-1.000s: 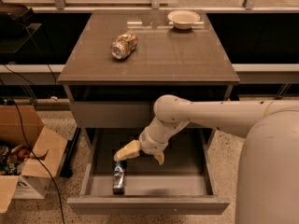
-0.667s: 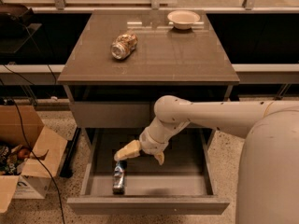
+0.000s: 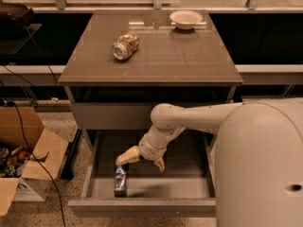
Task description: Pick redbull can from middle drawer and place on counter
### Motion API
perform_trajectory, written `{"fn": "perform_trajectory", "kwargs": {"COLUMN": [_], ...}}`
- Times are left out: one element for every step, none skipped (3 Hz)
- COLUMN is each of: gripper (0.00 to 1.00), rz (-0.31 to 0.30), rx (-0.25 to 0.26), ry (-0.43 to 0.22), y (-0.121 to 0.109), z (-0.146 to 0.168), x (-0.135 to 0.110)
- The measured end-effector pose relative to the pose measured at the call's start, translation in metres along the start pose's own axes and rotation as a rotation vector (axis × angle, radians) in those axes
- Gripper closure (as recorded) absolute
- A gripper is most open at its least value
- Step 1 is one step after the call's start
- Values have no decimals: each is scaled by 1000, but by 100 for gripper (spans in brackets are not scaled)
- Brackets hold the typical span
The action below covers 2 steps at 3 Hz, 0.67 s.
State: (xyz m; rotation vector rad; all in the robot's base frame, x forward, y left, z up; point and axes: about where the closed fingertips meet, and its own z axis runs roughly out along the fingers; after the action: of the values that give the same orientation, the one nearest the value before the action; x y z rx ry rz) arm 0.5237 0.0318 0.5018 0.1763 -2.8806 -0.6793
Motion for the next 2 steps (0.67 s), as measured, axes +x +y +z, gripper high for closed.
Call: {"fn": "perform_trajectory", "kwargs": {"gripper": [0, 0], "rz": [54, 147], "rx": [50, 92], "ry": [9, 25], "y": [-11, -21], "z": [25, 59], "x": [-18, -39]}}
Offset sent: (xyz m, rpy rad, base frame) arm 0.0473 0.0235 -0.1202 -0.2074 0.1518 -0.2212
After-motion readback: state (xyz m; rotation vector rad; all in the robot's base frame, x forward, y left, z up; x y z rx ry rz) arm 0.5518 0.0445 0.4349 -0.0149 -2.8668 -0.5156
